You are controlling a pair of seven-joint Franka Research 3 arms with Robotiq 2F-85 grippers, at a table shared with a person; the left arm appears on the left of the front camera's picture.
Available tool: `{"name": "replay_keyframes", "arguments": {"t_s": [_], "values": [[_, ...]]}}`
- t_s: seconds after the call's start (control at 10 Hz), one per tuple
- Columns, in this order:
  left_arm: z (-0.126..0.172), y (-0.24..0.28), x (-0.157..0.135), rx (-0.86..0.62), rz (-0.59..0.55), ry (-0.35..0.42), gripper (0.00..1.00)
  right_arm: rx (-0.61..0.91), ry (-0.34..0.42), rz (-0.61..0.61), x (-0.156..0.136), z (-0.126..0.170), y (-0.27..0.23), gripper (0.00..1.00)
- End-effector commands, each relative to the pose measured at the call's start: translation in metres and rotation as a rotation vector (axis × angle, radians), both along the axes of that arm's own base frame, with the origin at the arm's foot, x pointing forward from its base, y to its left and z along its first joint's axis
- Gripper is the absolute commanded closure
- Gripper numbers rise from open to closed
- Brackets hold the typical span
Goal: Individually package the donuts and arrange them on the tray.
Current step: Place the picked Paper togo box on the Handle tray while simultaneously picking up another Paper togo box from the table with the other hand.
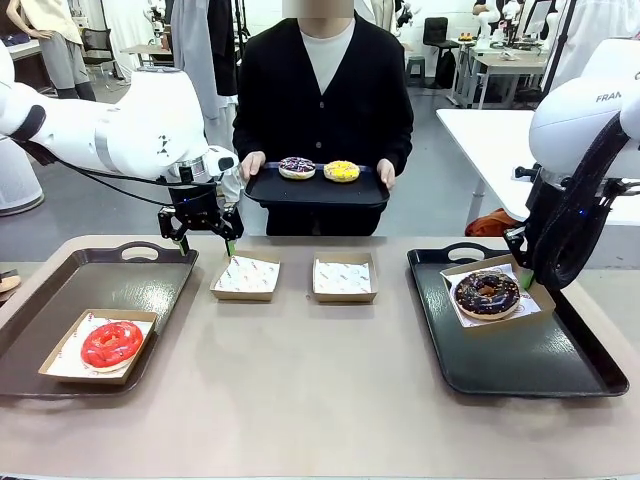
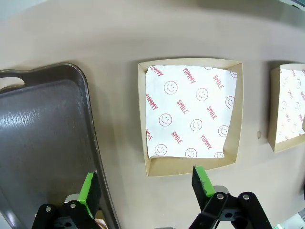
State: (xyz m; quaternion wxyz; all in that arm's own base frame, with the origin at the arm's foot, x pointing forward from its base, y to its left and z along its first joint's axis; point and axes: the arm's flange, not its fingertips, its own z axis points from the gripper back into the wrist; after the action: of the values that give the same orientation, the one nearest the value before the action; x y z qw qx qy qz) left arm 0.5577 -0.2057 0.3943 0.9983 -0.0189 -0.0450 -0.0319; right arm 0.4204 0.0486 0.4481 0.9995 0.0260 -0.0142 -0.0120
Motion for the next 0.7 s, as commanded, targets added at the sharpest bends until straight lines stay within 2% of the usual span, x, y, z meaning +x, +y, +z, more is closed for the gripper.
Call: {"name": "replay_keyframes", "arguments": {"t_s": [0.0,0.1,0.2,0.6], "values": [[0.000,0.000,0.000,0.002,0.000,0.004,0.00,0.000,0.001,-0.009,-0.001,0.001,0.002,0.98],[0.000,0.000,0.000,0.000,0.000,0.000,0.00,0.000,0.000,0.000,0.000,0.000,0.000,0.98],[-0.001,0.001,0.003,-0.002,-0.062,0.024,0.00,-0.014,0.010,-0.001,-0.003,-0.006,0.000,0.98],[-0.014,-0.004,0.014,-0.020,-0.082,0.043,0.00,-0.005,-0.017,0.030,-0.011,-0.031,0.001,0.98]]}}
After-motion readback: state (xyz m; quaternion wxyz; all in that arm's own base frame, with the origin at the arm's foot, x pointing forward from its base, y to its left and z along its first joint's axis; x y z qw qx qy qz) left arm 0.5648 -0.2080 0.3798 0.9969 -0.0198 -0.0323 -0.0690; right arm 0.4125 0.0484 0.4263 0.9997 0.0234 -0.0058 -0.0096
